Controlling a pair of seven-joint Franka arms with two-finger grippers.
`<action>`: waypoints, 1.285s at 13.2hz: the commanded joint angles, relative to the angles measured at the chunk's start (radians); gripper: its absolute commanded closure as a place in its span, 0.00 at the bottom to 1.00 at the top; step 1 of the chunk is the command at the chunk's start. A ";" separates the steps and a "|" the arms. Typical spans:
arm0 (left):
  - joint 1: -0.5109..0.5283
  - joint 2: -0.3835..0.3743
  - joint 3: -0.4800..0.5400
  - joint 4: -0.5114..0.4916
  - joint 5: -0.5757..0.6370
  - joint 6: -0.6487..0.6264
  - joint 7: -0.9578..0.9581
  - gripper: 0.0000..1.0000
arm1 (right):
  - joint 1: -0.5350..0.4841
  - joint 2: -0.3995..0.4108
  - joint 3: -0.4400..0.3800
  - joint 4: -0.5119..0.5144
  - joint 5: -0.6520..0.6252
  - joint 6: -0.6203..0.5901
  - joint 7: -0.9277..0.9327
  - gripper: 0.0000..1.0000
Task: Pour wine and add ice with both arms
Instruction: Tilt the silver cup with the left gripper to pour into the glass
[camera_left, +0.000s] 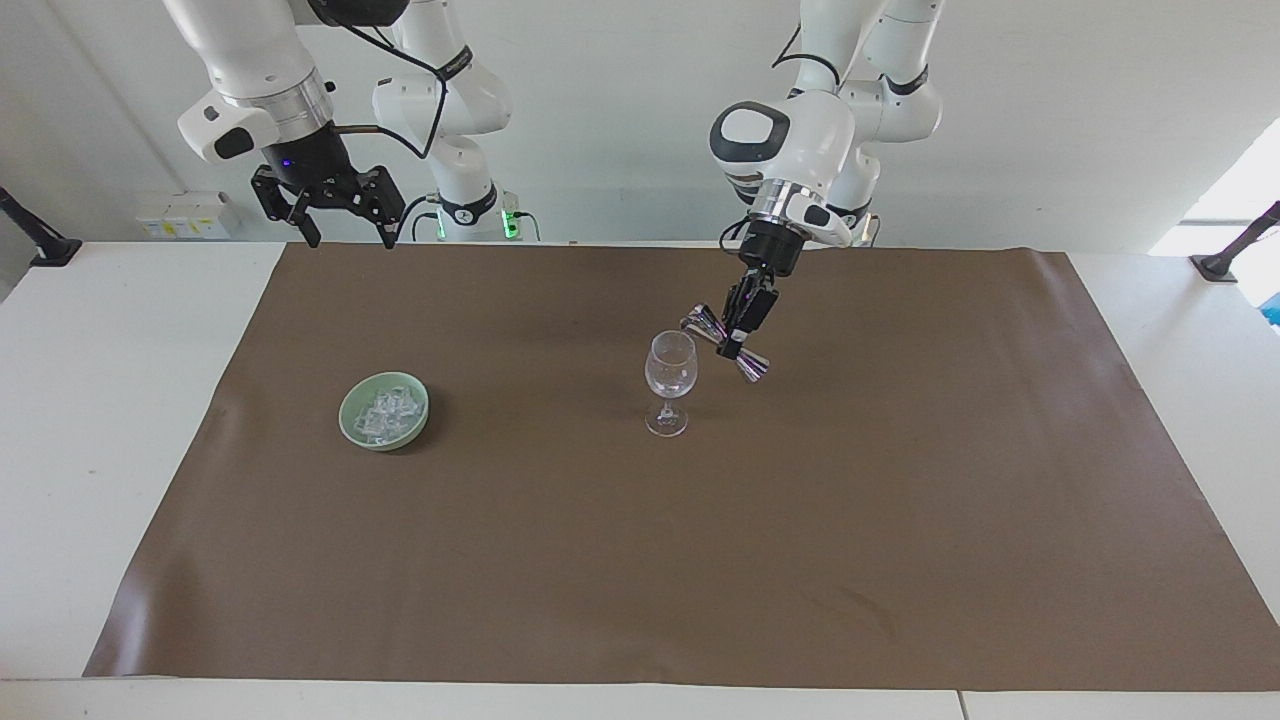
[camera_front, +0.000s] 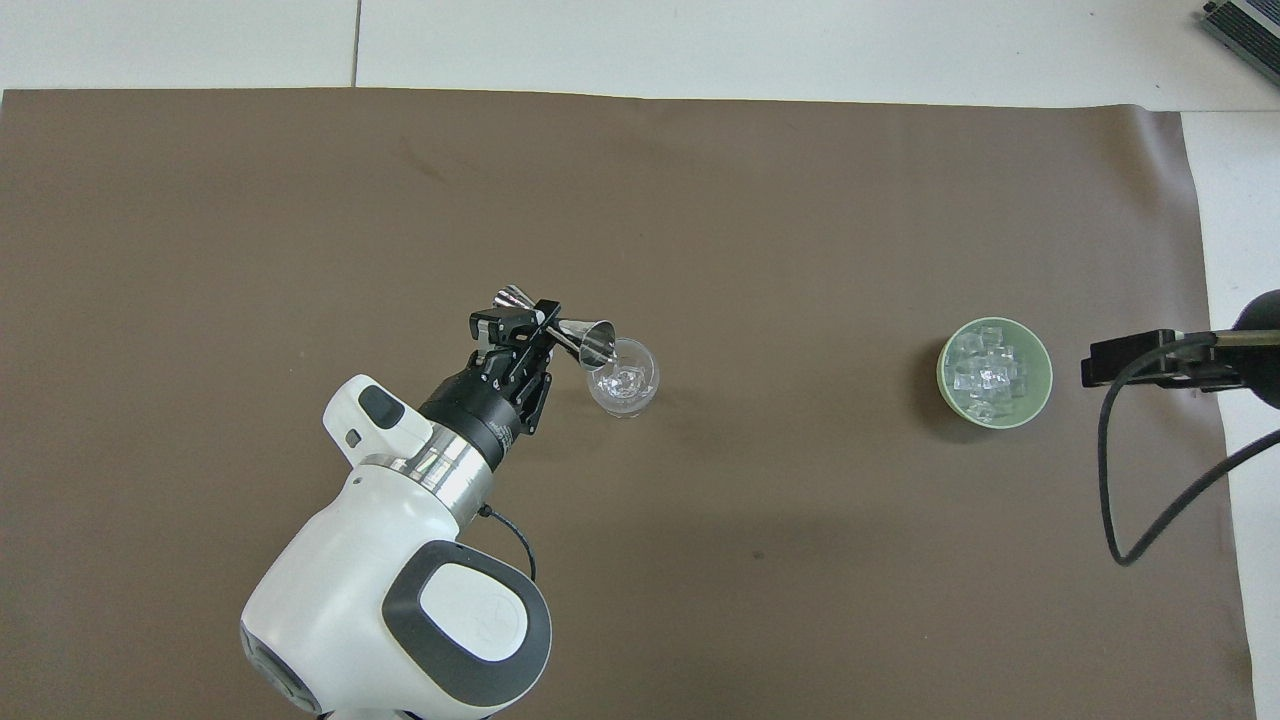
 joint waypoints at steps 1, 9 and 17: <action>-0.010 0.022 -0.008 0.008 0.011 0.048 0.032 1.00 | -0.001 -0.023 0.001 -0.021 -0.005 -0.011 -0.014 0.00; -0.011 0.031 -0.015 0.014 0.011 0.068 0.126 1.00 | -0.001 -0.023 0.001 -0.021 -0.005 -0.011 -0.014 0.00; -0.027 0.086 -0.036 0.076 0.012 0.152 0.216 1.00 | -0.001 -0.023 0.001 -0.021 -0.005 -0.011 -0.014 0.00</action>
